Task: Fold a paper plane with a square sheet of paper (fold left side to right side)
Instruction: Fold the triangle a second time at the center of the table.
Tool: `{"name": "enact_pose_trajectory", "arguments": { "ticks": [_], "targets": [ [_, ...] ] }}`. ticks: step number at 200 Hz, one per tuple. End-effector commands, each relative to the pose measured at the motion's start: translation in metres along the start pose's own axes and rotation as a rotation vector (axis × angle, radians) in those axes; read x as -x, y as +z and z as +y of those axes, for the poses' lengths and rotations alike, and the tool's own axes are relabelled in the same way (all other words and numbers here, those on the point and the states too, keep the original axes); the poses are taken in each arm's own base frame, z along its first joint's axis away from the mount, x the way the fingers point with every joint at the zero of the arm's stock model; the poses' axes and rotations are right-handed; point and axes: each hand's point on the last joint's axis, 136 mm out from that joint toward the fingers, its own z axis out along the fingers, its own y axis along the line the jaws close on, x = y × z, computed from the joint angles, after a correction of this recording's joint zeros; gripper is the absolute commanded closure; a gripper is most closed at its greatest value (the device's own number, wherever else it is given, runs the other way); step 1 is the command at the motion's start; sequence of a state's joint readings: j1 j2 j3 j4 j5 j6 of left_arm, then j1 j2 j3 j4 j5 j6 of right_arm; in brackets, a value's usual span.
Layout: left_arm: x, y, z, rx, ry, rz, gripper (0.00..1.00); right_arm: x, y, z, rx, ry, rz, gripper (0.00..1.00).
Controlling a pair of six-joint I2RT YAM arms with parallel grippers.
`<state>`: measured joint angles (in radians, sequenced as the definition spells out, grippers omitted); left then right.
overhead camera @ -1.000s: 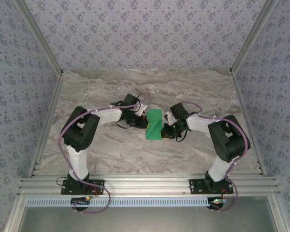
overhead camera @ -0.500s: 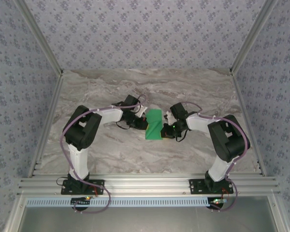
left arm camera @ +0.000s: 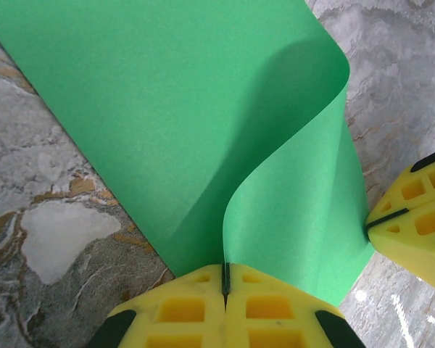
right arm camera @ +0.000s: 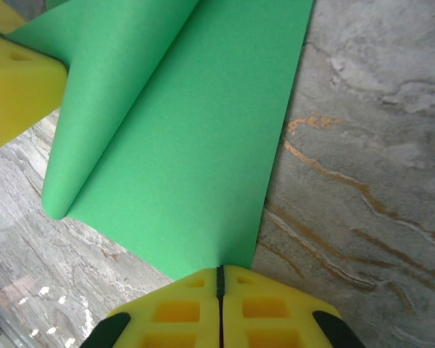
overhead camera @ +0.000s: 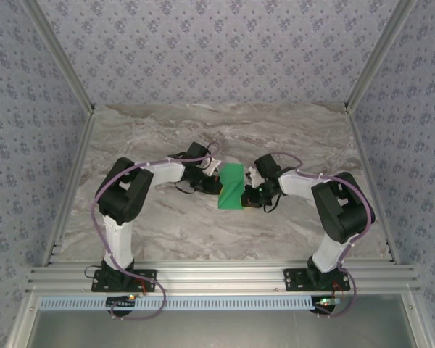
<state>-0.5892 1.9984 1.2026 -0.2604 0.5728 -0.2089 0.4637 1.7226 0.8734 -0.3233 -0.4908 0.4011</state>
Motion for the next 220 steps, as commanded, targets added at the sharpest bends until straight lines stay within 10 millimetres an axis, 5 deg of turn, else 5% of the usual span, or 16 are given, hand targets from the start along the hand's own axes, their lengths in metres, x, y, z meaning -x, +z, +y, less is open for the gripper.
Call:
{"name": "enact_pose_trajectory", "arguments": {
  "ticks": [1,57,130,171,220],
  "targets": [
    [0.002,0.003,0.005,0.011,0.010,0.011,0.98,-0.031,0.010,-0.034,-0.141,0.049,0.112,0.95],
    [-0.004,0.005,0.008,0.020,0.006,0.028,0.98,-0.026,0.007,-0.028,-0.112,0.037,0.087,0.95],
    [-0.008,0.006,0.011,0.030,0.007,0.043,0.98,0.021,-0.026,0.029,0.237,0.023,-0.106,0.95],
    [-0.007,0.006,0.010,0.029,0.006,0.042,0.98,0.054,-0.024,0.044,0.284,0.023,-0.182,0.96],
    [-0.005,0.005,0.010,0.031,0.008,0.038,0.98,0.072,-0.010,0.057,0.277,0.000,-0.176,0.96]
  ]
}}
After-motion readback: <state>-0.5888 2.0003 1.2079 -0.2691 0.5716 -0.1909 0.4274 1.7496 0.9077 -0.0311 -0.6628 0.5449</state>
